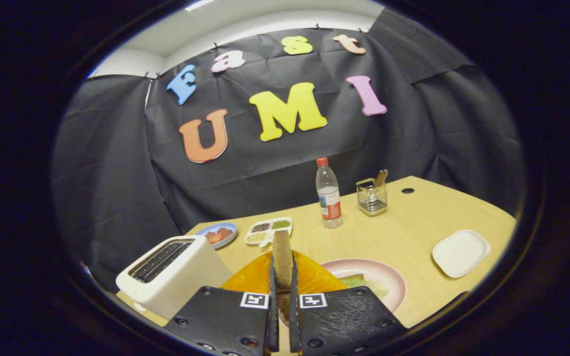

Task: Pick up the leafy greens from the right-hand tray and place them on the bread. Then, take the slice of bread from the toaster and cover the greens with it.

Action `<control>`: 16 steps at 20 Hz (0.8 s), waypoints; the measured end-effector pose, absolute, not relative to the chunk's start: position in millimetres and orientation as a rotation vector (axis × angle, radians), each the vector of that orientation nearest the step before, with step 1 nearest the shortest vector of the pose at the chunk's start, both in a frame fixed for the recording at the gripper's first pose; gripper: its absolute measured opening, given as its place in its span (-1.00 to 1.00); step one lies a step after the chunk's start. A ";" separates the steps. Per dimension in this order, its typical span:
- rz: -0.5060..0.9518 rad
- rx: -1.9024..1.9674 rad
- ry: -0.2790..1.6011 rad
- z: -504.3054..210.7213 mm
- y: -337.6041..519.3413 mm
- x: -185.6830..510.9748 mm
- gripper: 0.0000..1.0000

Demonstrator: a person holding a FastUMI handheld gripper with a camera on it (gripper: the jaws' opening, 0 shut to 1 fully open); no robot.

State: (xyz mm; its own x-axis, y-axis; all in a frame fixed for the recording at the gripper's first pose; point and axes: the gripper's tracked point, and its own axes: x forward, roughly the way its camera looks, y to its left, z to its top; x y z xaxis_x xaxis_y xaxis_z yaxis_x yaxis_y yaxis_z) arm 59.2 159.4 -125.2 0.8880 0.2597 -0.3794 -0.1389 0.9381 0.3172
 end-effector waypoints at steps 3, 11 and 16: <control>0.208 0.335 0.459 -138.0 152.4 60.8 -0.84; 0.162 0.382 0.532 -172.2 123.2 60.8 -0.84; 0.124 0.377 0.565 -195.0 98.1 61.7 -0.57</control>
State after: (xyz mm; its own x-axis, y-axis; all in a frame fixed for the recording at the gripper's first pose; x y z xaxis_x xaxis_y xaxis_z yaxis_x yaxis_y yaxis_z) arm 61.7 98.1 -195.0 0.8394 0.2164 -0.4985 -0.0116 0.9242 0.3817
